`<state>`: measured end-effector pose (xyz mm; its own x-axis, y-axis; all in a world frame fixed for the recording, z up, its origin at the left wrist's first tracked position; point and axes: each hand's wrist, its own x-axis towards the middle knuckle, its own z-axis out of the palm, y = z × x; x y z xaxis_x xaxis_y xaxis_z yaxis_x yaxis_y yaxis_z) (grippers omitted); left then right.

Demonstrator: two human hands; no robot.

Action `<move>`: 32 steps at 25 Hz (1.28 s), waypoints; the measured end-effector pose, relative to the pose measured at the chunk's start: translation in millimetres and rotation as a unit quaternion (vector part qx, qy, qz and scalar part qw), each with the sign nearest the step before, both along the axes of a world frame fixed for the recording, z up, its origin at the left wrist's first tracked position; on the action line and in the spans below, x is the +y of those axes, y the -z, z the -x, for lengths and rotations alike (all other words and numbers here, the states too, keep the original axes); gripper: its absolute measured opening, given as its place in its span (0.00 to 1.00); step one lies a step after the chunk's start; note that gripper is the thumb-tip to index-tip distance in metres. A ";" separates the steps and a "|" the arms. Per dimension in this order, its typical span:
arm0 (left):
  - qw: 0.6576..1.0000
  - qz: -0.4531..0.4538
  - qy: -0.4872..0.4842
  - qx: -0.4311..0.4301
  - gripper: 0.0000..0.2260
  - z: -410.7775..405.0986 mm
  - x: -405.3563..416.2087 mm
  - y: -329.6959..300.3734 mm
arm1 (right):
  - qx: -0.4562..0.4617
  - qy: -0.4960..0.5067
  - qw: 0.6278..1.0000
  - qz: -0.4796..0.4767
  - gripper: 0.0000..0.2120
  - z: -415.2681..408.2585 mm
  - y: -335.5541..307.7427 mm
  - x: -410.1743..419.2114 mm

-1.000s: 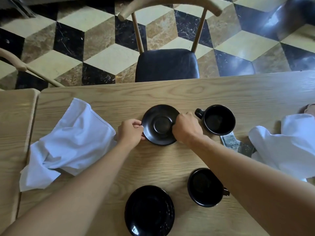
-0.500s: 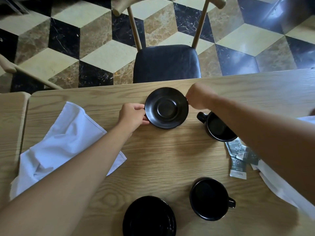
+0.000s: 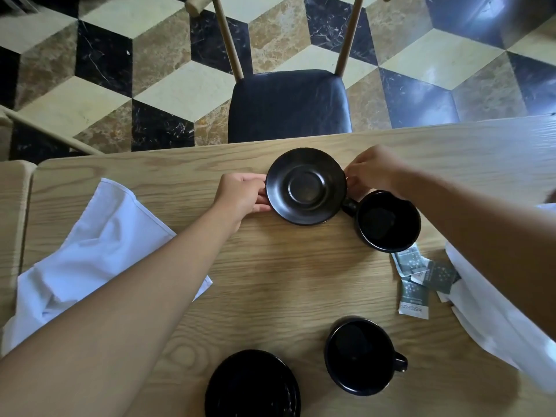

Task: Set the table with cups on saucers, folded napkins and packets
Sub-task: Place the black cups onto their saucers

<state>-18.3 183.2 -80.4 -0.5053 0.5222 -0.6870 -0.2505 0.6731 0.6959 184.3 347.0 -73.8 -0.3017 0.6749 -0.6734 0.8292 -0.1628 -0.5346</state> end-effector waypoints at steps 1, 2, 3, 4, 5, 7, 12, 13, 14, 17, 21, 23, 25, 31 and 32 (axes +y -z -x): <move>1.000 0.000 0.000 -0.001 0.12 -0.4 0.2 0.4 | -0.004 -0.008 1.000 -0.005 0.08 -1.1 0.6 0.0; 1.000 -0.001 0.000 -0.001 0.12 -0.7 0.1 0.6 | -0.008 -0.013 1.000 -0.008 0.08 -0.9 0.5 -0.1; 1.000 -0.003 0.000 -0.001 0.12 -0.3 0.1 0.5 | -0.011 -0.014 1.000 -0.011 0.08 -0.5 0.6 -0.4; 1.000 -0.004 0.001 -0.001 0.11 0.0 0.1 0.5 | -0.013 -0.014 1.000 -0.013 0.09 -0.2 0.8 -1.4; 1.000 -0.003 0.001 0.000 0.11 0.6 0.2 0.6 | -0.014 -0.013 1.000 -0.018 0.09 -0.2 1.4 -2.4; 1.000 -0.001 0.003 0.001 0.09 1.5 0.5 1.1 | -0.015 -0.006 0.999 -0.028 0.09 -0.4 1.1 -3.8; 0.999 0.007 0.018 0.029 0.07 -0.8 -6.4 2.2 | -0.052 -0.066 0.991 -0.106 0.11 3.5 -12.2 -11.4; 0.999 0.012 0.026 0.042 0.07 -2.2 -10.0 1.7 | -0.061 -0.090 0.984 -0.139 0.11 3.9 -17.1 -15.2; 0.998 0.016 0.033 0.050 0.07 -3.9 -14.1 0.2 | -0.064 -0.106 0.977 -0.172 0.12 4.2 -22.4 -20.1; 0.998 0.024 0.043 0.043 0.06 -7.9 -37.7 -8.8 | -0.031 -0.109 0.952 -0.283 0.13 3.7 -38.0 -48.6; 0.995 0.026 0.073 0.057 0.10 -17.8 -95.5 -13.9 | 0.061 -0.079 0.950 -0.297 0.15 -0.2 -44.8 -126.7; 0.993 0.032 0.091 0.067 0.11 -25.1 -132.3 -14.0 | 0.091 -0.081 0.957 -0.264 0.08 -4.7 -42.2 -175.3; 0.988 0.042 0.121 0.084 0.11 -32.5 -178.1 -13.3 | 0.121 -0.116 0.958 -0.232 0.06 -13.1 -43.0 -229.1; 0.978 0.121 0.122 0.116 0.06 -52.6 -293.8 -7.0 | -0.039 -0.198 0.970 -0.138 0.08 -52.7 -44.5 -333.8; 0.978 0.130 0.122 0.107 0.07 -57.0 -307.8 -4.1 | -0.062 -0.214 0.965 -0.136 0.09 -58.4 -46.2 -344.5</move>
